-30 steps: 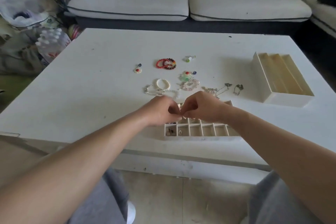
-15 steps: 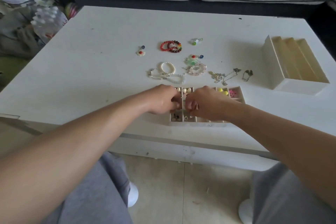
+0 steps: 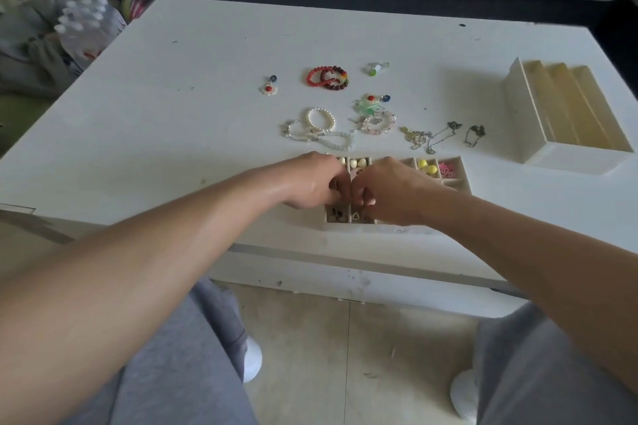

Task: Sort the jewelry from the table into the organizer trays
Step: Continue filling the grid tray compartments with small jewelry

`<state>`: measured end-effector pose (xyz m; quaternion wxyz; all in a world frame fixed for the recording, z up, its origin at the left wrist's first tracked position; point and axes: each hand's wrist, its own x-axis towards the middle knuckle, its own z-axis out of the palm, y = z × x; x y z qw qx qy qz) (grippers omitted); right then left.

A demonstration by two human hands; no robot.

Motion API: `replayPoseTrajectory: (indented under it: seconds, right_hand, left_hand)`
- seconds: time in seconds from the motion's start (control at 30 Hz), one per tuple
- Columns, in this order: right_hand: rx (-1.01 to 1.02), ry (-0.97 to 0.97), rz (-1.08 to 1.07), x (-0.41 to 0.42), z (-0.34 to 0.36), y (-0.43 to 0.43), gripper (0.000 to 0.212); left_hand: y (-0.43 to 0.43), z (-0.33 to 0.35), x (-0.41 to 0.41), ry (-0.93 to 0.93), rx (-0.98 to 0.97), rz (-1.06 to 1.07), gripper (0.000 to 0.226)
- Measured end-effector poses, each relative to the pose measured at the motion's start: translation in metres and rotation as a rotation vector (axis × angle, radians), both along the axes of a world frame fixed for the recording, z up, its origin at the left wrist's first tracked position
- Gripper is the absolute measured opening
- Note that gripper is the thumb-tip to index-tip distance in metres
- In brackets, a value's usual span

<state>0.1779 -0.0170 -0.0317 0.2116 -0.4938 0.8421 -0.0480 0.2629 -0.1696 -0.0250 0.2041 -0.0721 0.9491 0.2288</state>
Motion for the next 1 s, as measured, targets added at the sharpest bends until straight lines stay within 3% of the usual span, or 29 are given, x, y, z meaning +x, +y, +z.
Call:
replayPoseTrajectory:
  seconds: [0.23, 0.53, 1.0]
  right_hand:
    - [-0.123, -0.136, -0.064, -0.023, 0.023, 0.014, 0.020]
    - [-0.029, -0.238, -0.086, -0.013, 0.012, 0.018, 0.050]
    - [-0.101, -0.193, -0.113, -0.013, 0.002, 0.012, 0.039]
  left_hand:
    - [0.003, 0.004, 0.002, -0.027, 0.078, 0.004, 0.029]
    - [0.016, 0.004, -0.001, -0.103, 0.008, -0.046, 0.040]
    - [0.015, 0.003, -0.004, -0.092, 0.091, 0.014, 0.034]
